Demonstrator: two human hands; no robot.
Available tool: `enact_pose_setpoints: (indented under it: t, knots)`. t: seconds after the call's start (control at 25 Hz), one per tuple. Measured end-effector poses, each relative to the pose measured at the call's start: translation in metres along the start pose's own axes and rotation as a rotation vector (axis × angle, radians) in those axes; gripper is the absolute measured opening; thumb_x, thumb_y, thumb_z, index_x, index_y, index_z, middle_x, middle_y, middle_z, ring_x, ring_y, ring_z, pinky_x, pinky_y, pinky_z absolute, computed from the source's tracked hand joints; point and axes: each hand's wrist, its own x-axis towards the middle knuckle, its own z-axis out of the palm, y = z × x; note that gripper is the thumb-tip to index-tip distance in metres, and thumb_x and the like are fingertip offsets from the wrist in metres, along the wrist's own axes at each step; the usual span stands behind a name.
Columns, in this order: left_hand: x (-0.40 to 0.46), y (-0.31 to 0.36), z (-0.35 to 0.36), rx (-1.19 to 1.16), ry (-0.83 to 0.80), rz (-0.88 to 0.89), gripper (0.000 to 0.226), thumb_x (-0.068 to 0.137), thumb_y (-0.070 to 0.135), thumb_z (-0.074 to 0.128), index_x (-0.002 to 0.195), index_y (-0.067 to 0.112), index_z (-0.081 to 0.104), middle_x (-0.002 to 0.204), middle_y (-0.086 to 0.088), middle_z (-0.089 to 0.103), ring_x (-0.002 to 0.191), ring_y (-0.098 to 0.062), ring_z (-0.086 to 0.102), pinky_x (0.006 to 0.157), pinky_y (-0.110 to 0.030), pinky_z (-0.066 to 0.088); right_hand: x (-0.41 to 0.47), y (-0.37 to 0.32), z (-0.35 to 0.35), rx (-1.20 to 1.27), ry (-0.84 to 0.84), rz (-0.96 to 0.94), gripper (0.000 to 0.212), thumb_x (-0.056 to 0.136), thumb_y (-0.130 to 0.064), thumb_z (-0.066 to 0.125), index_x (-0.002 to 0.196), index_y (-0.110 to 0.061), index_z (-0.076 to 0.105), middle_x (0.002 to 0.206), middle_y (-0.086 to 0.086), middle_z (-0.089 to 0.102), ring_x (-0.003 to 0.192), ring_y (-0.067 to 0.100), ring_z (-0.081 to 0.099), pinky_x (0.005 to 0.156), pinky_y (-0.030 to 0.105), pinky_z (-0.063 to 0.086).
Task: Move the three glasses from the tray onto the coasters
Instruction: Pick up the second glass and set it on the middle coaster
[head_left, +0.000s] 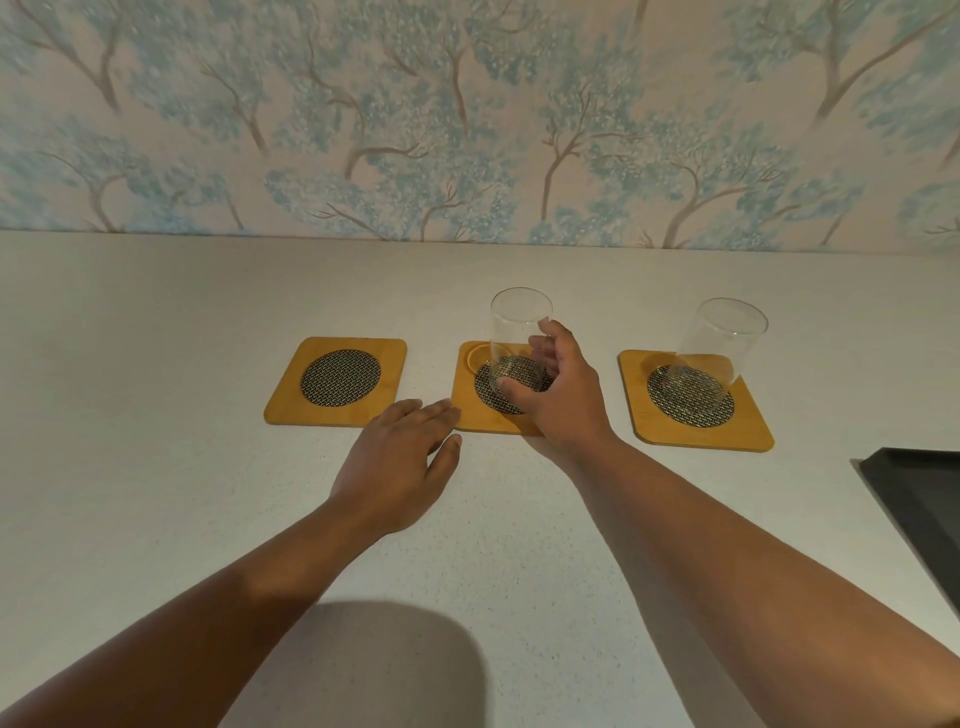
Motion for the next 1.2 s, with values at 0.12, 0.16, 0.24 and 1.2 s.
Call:
enact_pose_setpoints:
  t: [0.12, 0.16, 0.24, 1.2]
  knots:
    - [-0.0015, -0.0012, -0.0011, -0.002, -0.002, 0.001, 0.054, 0.101, 0.051, 0.032, 0.146, 0.027, 0.051, 0.152, 0.010, 0.050, 0.143, -0.019, 0.037, 0.115, -0.044, 0.035, -0.0009, 0.0005, 0.0025, 0.016, -0.009, 0.019, 0.093, 0.078, -0.030, 0.088, 0.155, -0.019, 0.036, 0.148, 0.002, 0.055, 0.133, 0.013, 0.052, 0.102, 0.022, 0.043]
    - [-0.0020, -0.0011, -0.0012, -0.002, -0.004, 0.000, 0.054, 0.101, 0.051, 0.033, 0.146, 0.027, 0.051, 0.151, 0.010, 0.050, 0.143, -0.019, 0.037, 0.115, -0.044, 0.035, -0.0016, 0.0006, 0.0029, 0.023, -0.012, 0.026, 0.092, 0.079, -0.029, 0.088, 0.154, -0.018, 0.037, 0.149, 0.002, 0.055, 0.133, 0.013, 0.051, 0.100, 0.019, 0.042]
    - [-0.0019, -0.0010, -0.0025, -0.003, -0.002, -0.005, 0.055, 0.100, 0.052, 0.032, 0.145, 0.027, 0.051, 0.151, 0.009, 0.050, 0.143, -0.019, 0.037, 0.115, -0.045, 0.036, -0.0010, 0.0005, 0.0034, 0.027, -0.012, 0.026, 0.091, 0.079, -0.029, 0.088, 0.154, -0.019, 0.038, 0.149, 0.002, 0.055, 0.133, 0.012, 0.051, 0.096, 0.016, 0.041]
    - [0.0009, -0.0010, -0.0030, -0.002, 0.006, 0.017, 0.054, 0.100, 0.052, 0.034, 0.144, 0.027, 0.052, 0.150, 0.009, 0.052, 0.141, -0.018, 0.040, 0.113, -0.045, 0.038, -0.0077, -0.0092, -0.0002, -0.048, 0.060, -0.039, 0.124, 0.073, -0.047, 0.089, 0.163, -0.026, 0.005, 0.168, -0.001, 0.026, 0.149, 0.013, 0.031, 0.116, 0.034, 0.033]
